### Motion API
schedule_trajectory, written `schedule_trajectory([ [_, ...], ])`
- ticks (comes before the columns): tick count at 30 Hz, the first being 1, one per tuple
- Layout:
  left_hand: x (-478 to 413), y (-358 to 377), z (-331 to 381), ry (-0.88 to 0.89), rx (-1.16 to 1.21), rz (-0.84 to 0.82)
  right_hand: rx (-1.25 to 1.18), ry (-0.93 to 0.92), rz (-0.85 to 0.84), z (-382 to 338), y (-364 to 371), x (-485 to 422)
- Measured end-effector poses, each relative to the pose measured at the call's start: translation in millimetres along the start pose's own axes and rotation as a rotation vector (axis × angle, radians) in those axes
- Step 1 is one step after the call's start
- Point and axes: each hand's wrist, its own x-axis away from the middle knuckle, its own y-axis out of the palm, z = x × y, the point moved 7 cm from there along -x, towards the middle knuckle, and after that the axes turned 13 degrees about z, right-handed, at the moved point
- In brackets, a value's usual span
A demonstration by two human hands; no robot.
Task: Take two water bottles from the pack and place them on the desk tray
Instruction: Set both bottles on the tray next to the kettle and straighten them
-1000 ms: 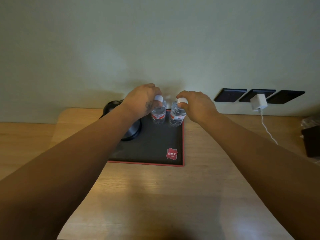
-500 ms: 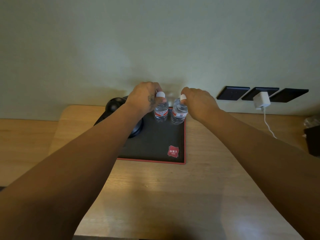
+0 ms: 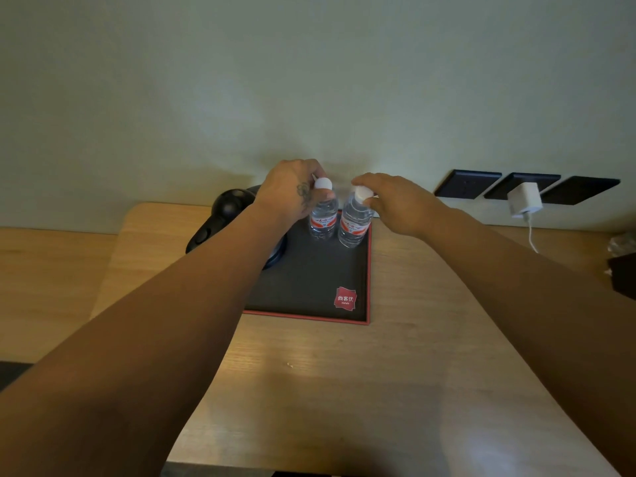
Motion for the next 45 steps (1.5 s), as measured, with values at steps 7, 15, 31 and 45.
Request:
schedule_trajectory([
  [7, -3, 4, -4, -0.058, 0.048, -0.009, 0.084, 0.071, 0.143, 3, 0, 2],
  [15, 3, 0, 8, 0.080, -0.031, 0.026, 0.171, 0.024, 0.142, -6, 0, -6],
  [31, 14, 0, 13, 0.185, -0.074, 0.038, 0.242, -0.055, 0.175, 0, -5, -4],
  [45, 3, 13, 22, 0.173, -0.009, 0.024, -0.101, 0.124, 0.262, 35, 5, 7],
])
